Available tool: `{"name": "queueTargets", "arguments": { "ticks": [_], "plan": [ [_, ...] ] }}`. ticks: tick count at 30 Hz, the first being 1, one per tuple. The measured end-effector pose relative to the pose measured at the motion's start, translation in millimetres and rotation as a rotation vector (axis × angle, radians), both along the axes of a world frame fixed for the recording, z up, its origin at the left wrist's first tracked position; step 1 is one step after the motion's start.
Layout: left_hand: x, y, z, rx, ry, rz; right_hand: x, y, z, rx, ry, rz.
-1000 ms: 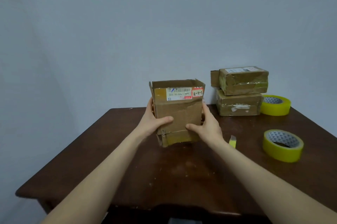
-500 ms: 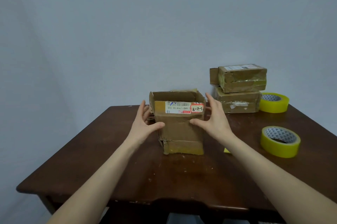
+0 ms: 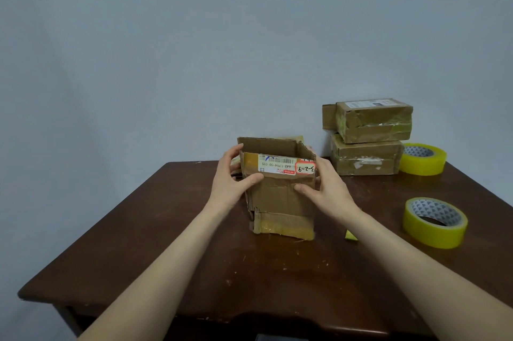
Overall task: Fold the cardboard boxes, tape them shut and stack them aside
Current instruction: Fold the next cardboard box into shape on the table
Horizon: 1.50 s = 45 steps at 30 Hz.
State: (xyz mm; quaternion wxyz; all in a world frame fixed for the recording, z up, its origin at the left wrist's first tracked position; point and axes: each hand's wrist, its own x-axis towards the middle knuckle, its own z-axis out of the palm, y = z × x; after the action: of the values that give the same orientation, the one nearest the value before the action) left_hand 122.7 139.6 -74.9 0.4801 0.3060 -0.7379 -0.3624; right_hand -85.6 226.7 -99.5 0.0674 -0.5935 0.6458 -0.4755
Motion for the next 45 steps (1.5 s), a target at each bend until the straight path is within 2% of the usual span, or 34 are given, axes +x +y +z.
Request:
{"name": "queueTargets", "arguments": {
  "ticks": [3,6,11,16,20,24,28,32,36,38,40,43,45],
  "plan": [
    [-5.2,-4.8,12.9,-0.1,-0.161,0.081,2.0,-1.4,1.6,0.019,0.049,0.005],
    [-3.8,-11.1,25.9,-0.169,-0.19,0.149,3.1,-0.6,0.5,0.0,0.049,-0.009],
    [5.6,-15.9,23.7,-0.265,-0.347,0.13,1.1,-0.2,-1.2,-0.008,0.024,-0.004],
    [14.5,-9.8,35.8,-0.255,-0.228,0.01,-3.3,0.1,3.7,-0.022,0.034,0.007],
    [20.0,-7.2,33.7,-0.191,-0.348,-0.081,-2.8,0.5,7.6,0.042,0.204,0.013],
    [22.0,-2.8,25.5,-0.082,-0.26,-0.023,-6.3,-5.3,9.8,0.077,0.14,0.112],
    [15.4,1.1,15.4,0.047,-0.066,0.044,-12.6,-6.5,18.8,0.133,0.116,0.173],
    [1.9,-5.0,12.3,0.082,-0.017,0.097,-20.2,-10.4,22.1,0.22,0.109,0.14],
    [-2.7,-20.1,20.1,0.119,-0.14,0.087,-20.3,-15.9,22.7,0.193,-0.026,0.058],
    [-4.4,-28.4,23.9,0.125,-0.225,0.055,-17.5,-19.9,24.9,0.19,-0.164,0.1],
    [-7.6,-31.1,26.5,0.051,-0.352,0.053,-15.3,-24.0,26.6,0.187,-0.264,0.161],
    [-12.3,-27.6,24.4,-0.177,-0.631,0.158,-13.8,-27.6,27.7,0.201,-0.205,0.198],
    [-9.2,-27.0,21.4,-0.267,-0.732,0.209,-12.3,-29.1,28.4,0.225,-0.168,0.228]
  ]
}}
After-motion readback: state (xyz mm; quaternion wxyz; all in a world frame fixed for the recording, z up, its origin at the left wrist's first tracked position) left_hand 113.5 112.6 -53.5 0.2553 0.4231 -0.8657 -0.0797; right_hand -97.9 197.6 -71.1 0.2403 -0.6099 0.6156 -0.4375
